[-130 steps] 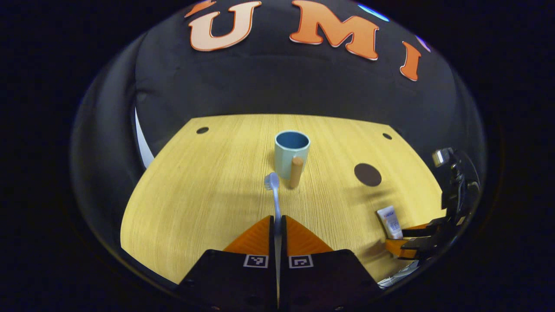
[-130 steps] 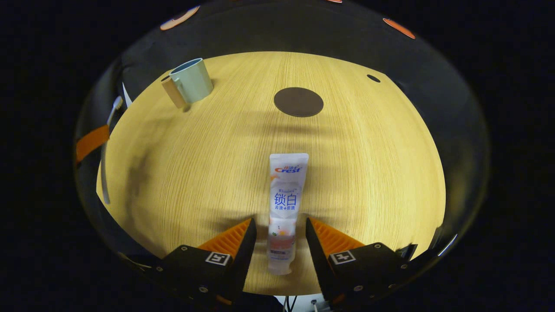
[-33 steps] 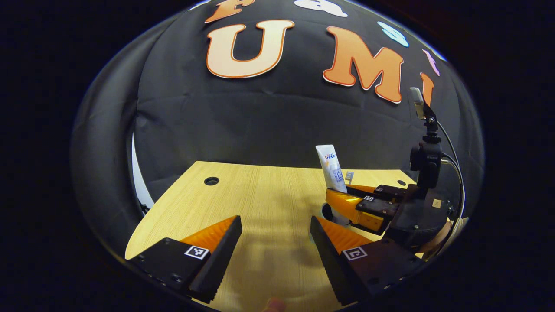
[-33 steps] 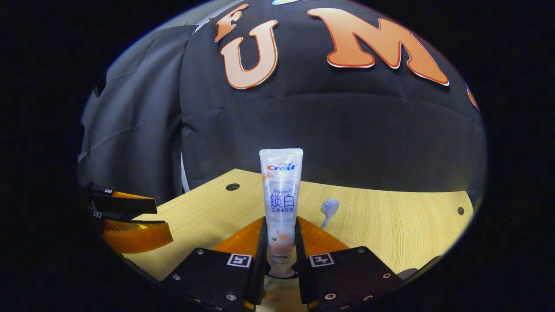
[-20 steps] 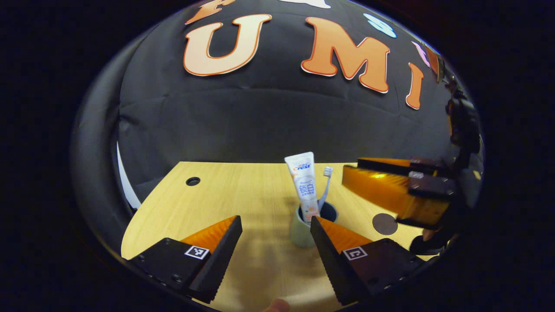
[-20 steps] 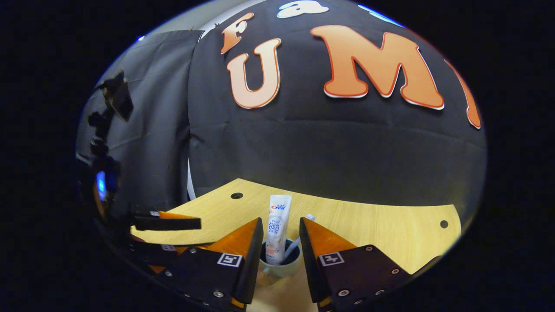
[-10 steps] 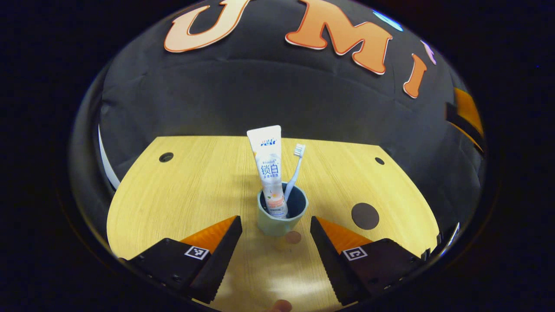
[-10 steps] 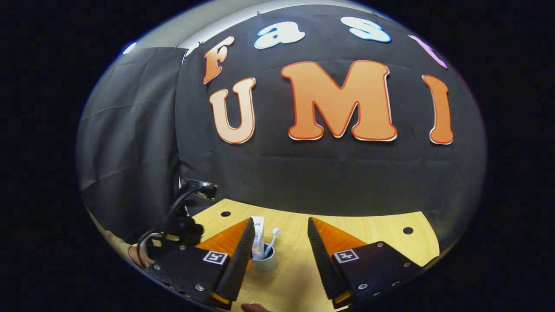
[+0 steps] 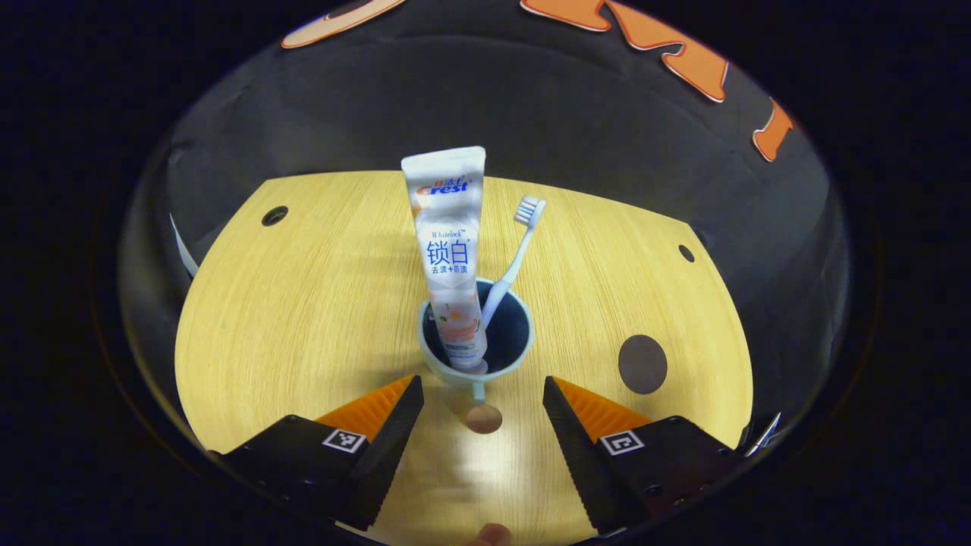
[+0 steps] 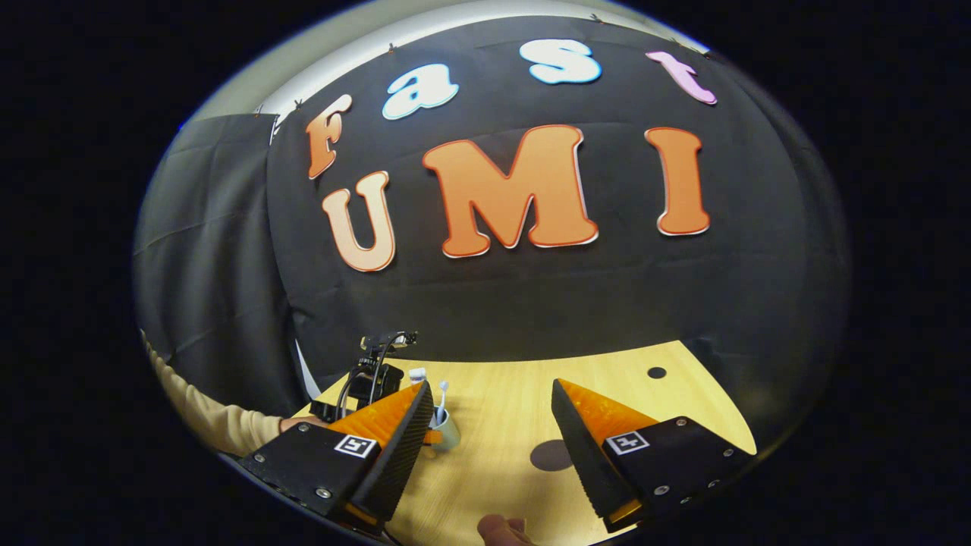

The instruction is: Put the toothbrush and toothpaste on the desktop into the cup, then pick up the cup and place it on the coaster on the desktop.

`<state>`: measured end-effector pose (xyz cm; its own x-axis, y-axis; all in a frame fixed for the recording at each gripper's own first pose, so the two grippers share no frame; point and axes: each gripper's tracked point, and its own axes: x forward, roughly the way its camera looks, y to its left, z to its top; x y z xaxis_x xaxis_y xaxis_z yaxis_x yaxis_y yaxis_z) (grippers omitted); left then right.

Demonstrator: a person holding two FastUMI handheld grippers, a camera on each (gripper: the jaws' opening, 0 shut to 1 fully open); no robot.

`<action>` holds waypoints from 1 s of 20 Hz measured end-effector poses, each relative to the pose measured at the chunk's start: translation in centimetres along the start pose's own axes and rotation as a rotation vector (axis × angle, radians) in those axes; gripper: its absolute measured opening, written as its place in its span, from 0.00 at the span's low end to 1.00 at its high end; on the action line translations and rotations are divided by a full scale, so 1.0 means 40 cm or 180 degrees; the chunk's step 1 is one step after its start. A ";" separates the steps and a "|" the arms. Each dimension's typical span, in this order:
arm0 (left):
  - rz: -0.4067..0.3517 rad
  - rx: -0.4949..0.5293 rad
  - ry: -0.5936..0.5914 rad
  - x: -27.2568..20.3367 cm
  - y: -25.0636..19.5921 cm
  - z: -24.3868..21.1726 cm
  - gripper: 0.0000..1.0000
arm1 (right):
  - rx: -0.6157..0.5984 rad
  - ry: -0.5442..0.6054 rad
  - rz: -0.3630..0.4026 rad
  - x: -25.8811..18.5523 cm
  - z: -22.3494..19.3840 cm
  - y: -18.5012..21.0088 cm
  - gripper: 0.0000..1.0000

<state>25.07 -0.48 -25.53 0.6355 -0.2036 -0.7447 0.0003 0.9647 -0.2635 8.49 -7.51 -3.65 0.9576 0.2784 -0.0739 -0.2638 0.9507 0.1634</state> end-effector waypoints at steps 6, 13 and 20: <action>0.0182 -0.0048 0.0680 0.057 0.014 -0.065 0.95 | 0.0207 0.0015 -0.0402 -0.150 -0.046 -0.106 0.94; 0.0408 0.0082 0.0859 0.087 0.046 -0.059 0.84 | 0.0434 0.0290 -0.0638 -0.209 -0.163 -0.143 0.94; 0.0505 0.0072 0.1030 0.094 0.045 -0.080 0.29 | 0.0442 0.0370 -0.0661 -0.204 -0.188 -0.133 0.94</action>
<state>24.99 -0.04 -30.77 0.3516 -0.0901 -0.9318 -0.0592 0.9912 -0.1182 1.21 -13.81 -11.33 0.9677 0.1009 -0.2310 -0.0370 0.9634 0.2655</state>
